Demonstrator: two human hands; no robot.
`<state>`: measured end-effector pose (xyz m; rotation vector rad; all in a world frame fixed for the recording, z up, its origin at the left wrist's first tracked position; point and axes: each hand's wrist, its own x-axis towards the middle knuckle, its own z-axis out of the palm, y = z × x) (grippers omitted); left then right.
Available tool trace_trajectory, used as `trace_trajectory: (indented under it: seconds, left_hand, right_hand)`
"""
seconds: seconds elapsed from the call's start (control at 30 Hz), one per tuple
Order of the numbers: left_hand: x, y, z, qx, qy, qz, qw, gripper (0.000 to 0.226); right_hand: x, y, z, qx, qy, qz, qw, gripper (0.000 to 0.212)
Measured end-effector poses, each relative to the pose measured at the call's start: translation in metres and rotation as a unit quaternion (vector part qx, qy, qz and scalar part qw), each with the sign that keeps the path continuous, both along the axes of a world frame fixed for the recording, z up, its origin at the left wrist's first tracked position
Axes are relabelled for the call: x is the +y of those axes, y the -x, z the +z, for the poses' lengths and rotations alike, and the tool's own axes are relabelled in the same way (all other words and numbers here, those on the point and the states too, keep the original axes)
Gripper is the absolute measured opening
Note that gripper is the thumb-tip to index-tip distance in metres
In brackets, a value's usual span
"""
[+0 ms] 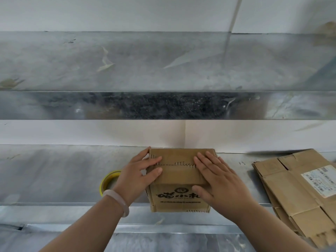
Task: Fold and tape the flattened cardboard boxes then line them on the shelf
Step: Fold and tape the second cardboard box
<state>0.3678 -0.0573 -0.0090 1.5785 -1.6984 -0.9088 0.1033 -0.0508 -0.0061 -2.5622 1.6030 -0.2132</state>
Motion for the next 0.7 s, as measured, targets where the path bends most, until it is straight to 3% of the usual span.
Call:
trace_trajectory:
  seconds: [0.17,0.23,0.3,0.37,0.47,0.6,0.7]
  left_hand:
    - [0.005,-0.017,-0.001,0.026,-0.031,-0.071,0.997,0.051]
    - [0.015,-0.036,-0.011,0.018,-0.016,-0.041,0.999,0.066]
    - [0.030,-0.063,-0.032,-0.116,0.030,0.017,0.993,0.071]
    - [0.046,-0.094,-0.060,-0.287,0.080,0.009,0.955,0.056]
    - [0.056,-0.121,-0.083,-0.374,0.106,-0.021,0.921,0.021]
    - [0.043,-0.107,-0.054,-0.301,0.112,-0.002,0.947,0.025]
    - [0.032,-0.074,0.018,-0.109,0.095,0.024,0.989,0.024]
  right_hand:
    - [0.000,0.002,-0.004,0.037,0.013,-0.008,0.999,0.077]
    - [-0.001,0.002,-0.004,0.047,0.020,-0.002,0.999,0.078]
    - [0.000,0.001,-0.003,0.048,0.024,-0.003,0.999,0.078]
    - [0.001,0.001,-0.005,0.044,0.026,-0.005,0.999,0.078]
    - [0.001,0.003,-0.006,0.035,0.022,-0.003,0.999,0.078]
    - [0.002,0.003,-0.007,0.036,0.018,-0.006,0.999,0.078]
    - [0.002,0.002,-0.008,0.039,0.025,-0.008,0.999,0.076]
